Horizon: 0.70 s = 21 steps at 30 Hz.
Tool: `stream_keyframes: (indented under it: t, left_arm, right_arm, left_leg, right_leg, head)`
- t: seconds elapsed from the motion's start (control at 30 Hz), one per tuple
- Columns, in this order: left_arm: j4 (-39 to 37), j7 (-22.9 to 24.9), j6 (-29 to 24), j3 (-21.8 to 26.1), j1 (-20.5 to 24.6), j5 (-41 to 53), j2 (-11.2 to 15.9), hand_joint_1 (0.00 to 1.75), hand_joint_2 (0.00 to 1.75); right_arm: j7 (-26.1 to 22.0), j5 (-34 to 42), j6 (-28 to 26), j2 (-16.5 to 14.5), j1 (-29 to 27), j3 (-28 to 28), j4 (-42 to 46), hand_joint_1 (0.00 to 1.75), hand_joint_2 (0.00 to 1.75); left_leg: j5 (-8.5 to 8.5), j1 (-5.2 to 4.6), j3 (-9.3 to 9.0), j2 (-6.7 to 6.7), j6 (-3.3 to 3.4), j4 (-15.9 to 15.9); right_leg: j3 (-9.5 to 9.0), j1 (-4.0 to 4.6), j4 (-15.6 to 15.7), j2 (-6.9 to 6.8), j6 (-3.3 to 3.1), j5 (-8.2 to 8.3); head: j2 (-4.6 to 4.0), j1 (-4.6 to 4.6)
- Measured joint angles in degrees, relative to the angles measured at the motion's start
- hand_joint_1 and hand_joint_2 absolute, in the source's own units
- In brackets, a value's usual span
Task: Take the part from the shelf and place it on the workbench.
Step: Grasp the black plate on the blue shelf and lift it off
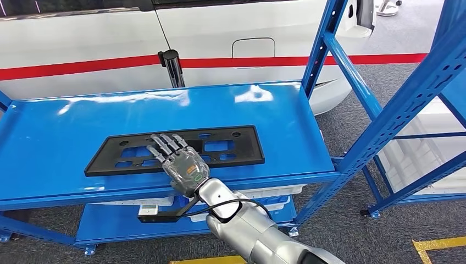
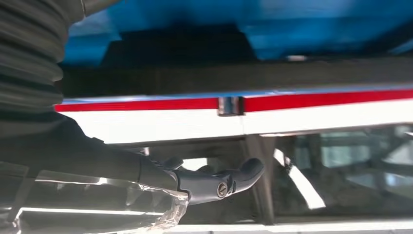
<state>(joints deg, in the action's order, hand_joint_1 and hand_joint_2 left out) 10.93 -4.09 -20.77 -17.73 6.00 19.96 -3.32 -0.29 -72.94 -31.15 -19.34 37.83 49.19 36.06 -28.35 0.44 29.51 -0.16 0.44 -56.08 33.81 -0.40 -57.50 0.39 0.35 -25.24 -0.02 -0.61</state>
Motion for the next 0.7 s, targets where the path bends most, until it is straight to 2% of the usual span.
stream_keyframes:
  t: [0.17,0.37,0.6,0.63,0.67,0.7]
  left_arm:
    - [0.0,0.1,-0.1,0.0,0.0,0.6,0.0,0.00,0.00]
    - [0.0,0.4,-0.1,0.0,0.0,1.1,0.0,0.00,0.00]
    - [0.0,0.4,-0.1,0.0,0.0,1.1,-0.1,0.00,0.00]
    - [0.0,0.4,-0.1,0.0,0.0,1.1,-0.1,0.00,0.00]
    - [0.0,0.4,-0.1,0.0,0.0,1.1,-0.1,0.00,0.00]
    - [0.0,0.4,-0.1,0.0,0.0,1.1,-0.1,0.00,0.00]
  right_arm:
    - [7.7,-3.7,-0.6,0.0,3.2,1.7,-4.9,0.00,1.75]
    - [13.7,-6.8,0.7,0.0,6.3,2.4,-10.0,0.00,1.75]
    - [15.4,-7.6,1.3,0.0,8.0,2.7,-12.7,0.02,1.75]
    - [15.7,-7.7,1.4,0.0,8.1,2.7,-12.9,0.06,1.75]
    - [16.3,-8.0,1.7,0.0,8.2,2.7,-13.1,0.19,1.75]
    - [17.2,-8.3,2.3,0.0,8.4,2.7,-13.2,0.52,1.75]
  left_leg:
    - [0.00,0.00,-0.06,0.00,0.00,0.0]
    - [0.00,-0.01,-0.13,-0.01,0.00,0.0]
    - [-0.04,-0.04,-0.31,0.00,0.00,0.0]
    - [-0.04,-0.04,-0.33,0.00,0.00,0.0]
    - [-0.04,-0.04,-0.35,0.00,0.00,0.0]
    - [-0.04,-0.04,-0.38,0.00,0.00,0.0]
  right_leg:
    - [-0.04,0.00,0.0,0.00,0.00,0.00]
    - [-0.11,0.00,0.0,0.00,0.00,0.00]
    - [-0.35,-0.02,0.0,0.00,0.00,-0.01]
    - [-0.37,-0.02,0.0,-0.01,0.00,-0.01]
    - [-0.40,-0.02,0.0,-0.01,0.00,-0.01]
    - [-0.43,-0.03,0.0,-0.01,0.00,-0.01]
  head:
    - [0.01,-0.01]
    - [0.01,0.00]
    - [0.02,0.00]
    - [0.01,0.00]
    - [0.01,0.00]
    - [0.00,-0.01]
